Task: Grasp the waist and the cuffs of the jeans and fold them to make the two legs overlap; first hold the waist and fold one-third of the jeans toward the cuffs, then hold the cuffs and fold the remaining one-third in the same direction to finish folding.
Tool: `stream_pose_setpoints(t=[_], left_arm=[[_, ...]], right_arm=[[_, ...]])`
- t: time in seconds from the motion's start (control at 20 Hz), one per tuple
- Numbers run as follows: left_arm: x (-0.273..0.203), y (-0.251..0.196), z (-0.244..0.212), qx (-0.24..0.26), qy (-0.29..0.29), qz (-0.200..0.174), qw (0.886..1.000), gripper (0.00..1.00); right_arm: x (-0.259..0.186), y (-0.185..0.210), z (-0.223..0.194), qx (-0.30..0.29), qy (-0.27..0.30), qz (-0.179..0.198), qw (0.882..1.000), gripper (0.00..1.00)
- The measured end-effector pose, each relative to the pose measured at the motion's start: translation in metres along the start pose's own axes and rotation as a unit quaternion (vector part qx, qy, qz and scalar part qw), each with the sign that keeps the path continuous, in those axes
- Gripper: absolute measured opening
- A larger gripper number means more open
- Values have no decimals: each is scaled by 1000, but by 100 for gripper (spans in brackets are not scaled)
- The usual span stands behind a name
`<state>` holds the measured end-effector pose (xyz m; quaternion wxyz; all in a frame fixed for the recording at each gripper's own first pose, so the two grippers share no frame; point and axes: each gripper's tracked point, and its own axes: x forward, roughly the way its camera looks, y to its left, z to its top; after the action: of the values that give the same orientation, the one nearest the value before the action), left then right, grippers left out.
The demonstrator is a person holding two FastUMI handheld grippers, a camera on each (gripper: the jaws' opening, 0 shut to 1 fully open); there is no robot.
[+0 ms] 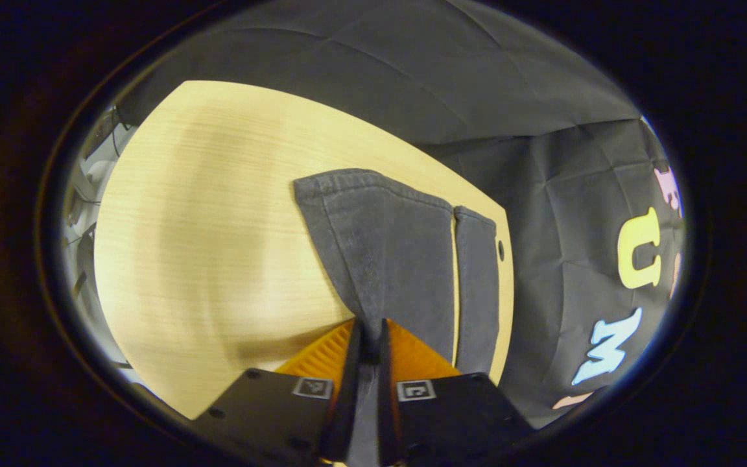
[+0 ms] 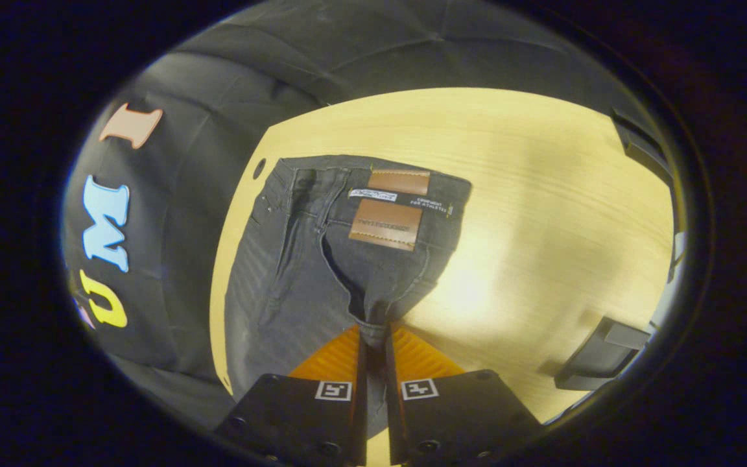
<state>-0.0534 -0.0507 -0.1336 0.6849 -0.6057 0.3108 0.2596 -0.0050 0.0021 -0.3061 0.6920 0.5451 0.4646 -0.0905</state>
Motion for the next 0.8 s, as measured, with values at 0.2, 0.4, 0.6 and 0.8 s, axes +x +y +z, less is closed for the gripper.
stream_pose_setpoints(t=[0.2, 0.4, 0.6, 0.8], left_arm=[[-11, 4, -4, 1, 31, 6, 999, 10], [-37, -27, 4, -14, 52, -13, 998, 9], [-58, -57, -3, -29, 76, -10, 997, 9], [-68, -115, -10, -72, 113, -10, 991, 9]], right_arm=[[-6, 6, 2, 1, 26, 24, 999, 2], [-33, 28, 10, -8, 69, 72, 995, 1], [-61, 52, 34, -18, 137, 112, 984, 1], [-88, 93, 80, -31, 177, 143, 973, 1]])
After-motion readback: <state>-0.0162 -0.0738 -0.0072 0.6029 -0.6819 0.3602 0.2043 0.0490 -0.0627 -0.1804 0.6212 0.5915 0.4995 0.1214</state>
